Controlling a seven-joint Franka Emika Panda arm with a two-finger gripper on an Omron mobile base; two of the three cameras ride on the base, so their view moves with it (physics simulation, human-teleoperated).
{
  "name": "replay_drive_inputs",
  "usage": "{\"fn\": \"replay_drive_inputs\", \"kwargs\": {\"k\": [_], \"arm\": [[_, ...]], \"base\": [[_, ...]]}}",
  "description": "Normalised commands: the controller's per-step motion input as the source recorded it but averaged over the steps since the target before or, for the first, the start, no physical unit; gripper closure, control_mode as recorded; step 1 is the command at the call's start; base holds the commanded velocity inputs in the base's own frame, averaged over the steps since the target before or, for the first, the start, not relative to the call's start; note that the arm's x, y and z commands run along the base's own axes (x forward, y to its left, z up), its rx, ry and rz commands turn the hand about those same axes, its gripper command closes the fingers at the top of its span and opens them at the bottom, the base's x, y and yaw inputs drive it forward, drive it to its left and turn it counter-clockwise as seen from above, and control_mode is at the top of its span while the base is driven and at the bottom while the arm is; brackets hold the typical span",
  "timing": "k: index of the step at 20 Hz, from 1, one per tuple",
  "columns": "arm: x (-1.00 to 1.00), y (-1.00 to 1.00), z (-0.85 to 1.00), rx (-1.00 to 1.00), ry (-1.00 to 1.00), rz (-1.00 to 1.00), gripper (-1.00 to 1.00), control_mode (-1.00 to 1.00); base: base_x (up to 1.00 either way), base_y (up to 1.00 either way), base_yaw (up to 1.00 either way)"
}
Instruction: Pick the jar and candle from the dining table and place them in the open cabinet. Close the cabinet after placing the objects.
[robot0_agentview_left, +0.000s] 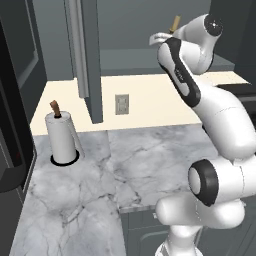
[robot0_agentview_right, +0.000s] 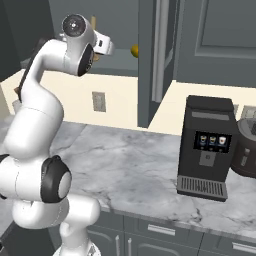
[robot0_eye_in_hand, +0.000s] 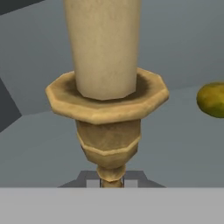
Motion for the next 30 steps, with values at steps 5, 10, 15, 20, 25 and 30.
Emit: {"fn": "replay_drive_inputs", "kwargs": {"k": [5, 10, 15, 20, 25, 30], "arm": [[0.55, 0.1, -0.17, -0.02, 0.02, 0.0, 1.0, -1.0], [0.55, 0.08, -0.13, -0.03, 0.0, 0.0, 1.0, -1.0], [0.53, 0.08, -0.08, -0.05, 0.0, 0.0, 1.0, -1.0], [0.57, 0.14, -0.02, -0.05, 0.0, 0.0, 1.0, -1.0], [0.56, 0.12, -0.04, -0.05, 0.01, 0.0, 1.0, -1.0], [0.52, 0.06, -0.2, -0.05, 0.06, 0.0, 1.0, -1.0]], "base": [[0.0, 0.0, 0.0], [0.0, 0.0, 0.0], [0.0, 0.0, 0.0], [0.0, 0.0, 0.0], [0.0, 0.0, 0.0], [0.0, 0.0, 0.0]]}}
